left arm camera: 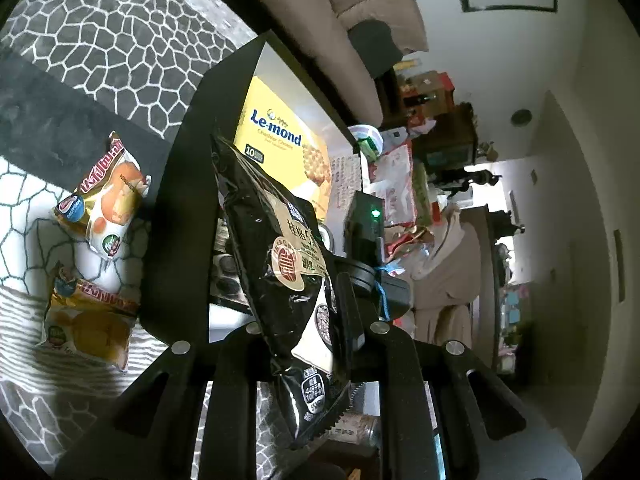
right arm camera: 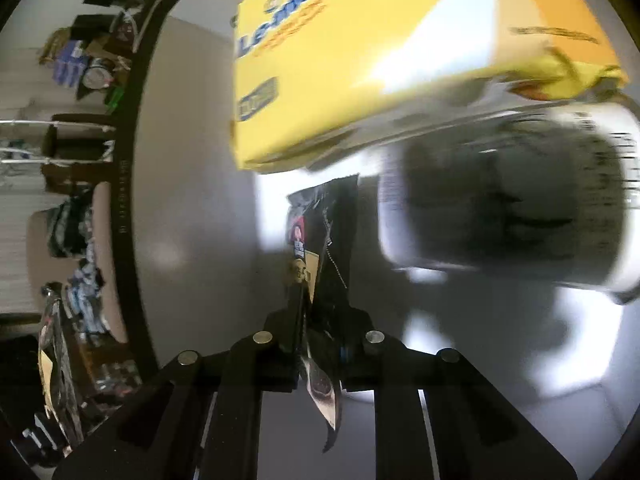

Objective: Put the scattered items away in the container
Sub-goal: 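Carry both black packs over the box with both grippers, then release the black packs into the box beside the cup with both grippers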

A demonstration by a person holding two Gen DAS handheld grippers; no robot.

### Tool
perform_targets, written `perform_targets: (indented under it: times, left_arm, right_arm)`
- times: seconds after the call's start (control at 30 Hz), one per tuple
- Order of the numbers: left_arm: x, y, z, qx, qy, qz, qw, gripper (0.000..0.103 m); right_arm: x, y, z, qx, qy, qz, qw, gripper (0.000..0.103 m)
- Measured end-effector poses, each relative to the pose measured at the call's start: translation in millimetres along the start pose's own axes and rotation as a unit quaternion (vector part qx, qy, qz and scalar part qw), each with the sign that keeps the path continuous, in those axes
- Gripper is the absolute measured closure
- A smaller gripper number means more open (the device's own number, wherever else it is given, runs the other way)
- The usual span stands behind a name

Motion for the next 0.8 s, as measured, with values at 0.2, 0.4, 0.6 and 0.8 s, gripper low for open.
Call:
perform_targets:
  times: [0.2,0.4,0.6,0.8]
  left_arm:
    - [-5.2,-4.7,8.1,0.000,-0.009,-0.006,0.9999,0.088]
    - [-4.8,-6.1,1.2,0.005,-0.005,-0.004,1.0000,0.087]
    - [-0.5,-9.1,0.7,0.003,-0.007,-0.005,1.0000,0.087]
    - [-6.4,-1.9,10.1,-0.006,-0.019,0.002,0.9998,0.087]
  right_arm:
    - [5.2,0.4,-2.7,-0.009,0.002,-0.005,1.000,0.086]
    - [5.2,-28.0,20.7,0.006,-0.016,-0.016,1.000,0.086]
    - [6.6,-10.4,-19.2,-0.034,0.006,-0.032,0.999,0.051]
    - [-3.6,-23.5,-93.2,0.200,0.052,0.027,0.978,0.048]
Point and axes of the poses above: each gripper's, at about its wrist camera, not at the fingertips, and z roughly the way its jaws point, y to its right, x to its top, the point moved 10 cm from there along z, roughly the way its jaws point, and after that the axes turned 2 degrees about y, right-handed, at the moved point
